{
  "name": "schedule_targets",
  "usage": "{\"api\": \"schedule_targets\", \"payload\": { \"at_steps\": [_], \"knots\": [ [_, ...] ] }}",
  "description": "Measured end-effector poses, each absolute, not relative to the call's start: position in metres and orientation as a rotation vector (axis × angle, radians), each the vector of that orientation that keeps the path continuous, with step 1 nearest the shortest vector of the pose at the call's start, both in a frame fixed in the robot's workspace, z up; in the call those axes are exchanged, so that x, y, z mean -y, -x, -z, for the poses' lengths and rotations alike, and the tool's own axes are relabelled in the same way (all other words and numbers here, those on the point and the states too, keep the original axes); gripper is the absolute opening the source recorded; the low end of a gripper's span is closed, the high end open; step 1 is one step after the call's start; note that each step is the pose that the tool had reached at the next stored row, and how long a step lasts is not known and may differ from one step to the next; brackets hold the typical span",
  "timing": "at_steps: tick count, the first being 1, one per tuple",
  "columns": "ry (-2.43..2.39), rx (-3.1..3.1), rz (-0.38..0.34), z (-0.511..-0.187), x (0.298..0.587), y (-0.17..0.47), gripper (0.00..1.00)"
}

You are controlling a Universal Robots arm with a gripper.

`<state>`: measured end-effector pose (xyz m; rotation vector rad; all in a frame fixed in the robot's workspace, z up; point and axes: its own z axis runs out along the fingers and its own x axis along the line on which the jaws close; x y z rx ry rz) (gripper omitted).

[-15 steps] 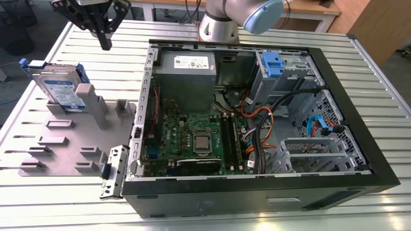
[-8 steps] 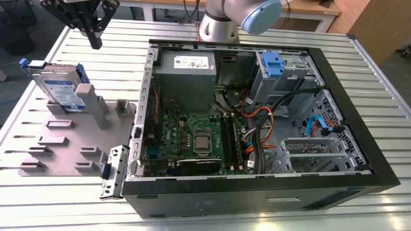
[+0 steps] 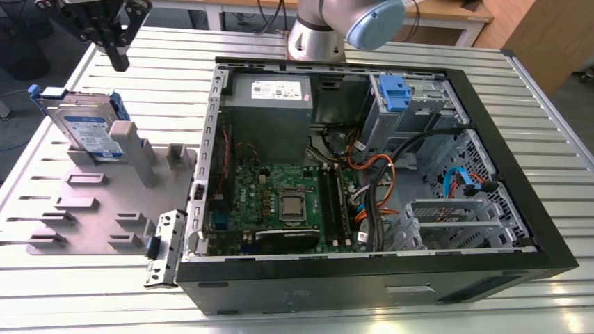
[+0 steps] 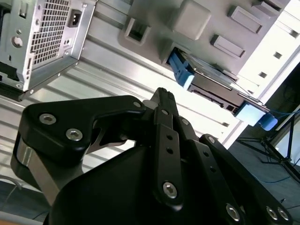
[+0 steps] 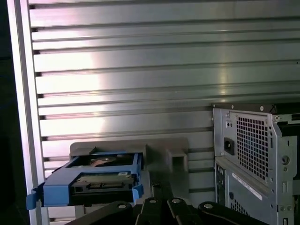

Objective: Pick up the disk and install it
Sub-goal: 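Reach for the disk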

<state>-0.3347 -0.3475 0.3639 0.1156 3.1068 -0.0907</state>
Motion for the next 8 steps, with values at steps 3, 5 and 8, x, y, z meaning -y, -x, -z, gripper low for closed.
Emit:
{"api": "schedule_targets", "payload": {
  "at_steps": [3, 5, 8],
  "knots": [
    [-0.115, -3.106, 0.091, -0.363, 0.348, 0.344, 0.11],
    [-0.115, -3.102, 0.090, -0.362, 0.348, 0.349, 0.11],
    [-0.115, -3.093, 0.090, -0.362, 0.348, 0.357, 0.11]
  ]
}}
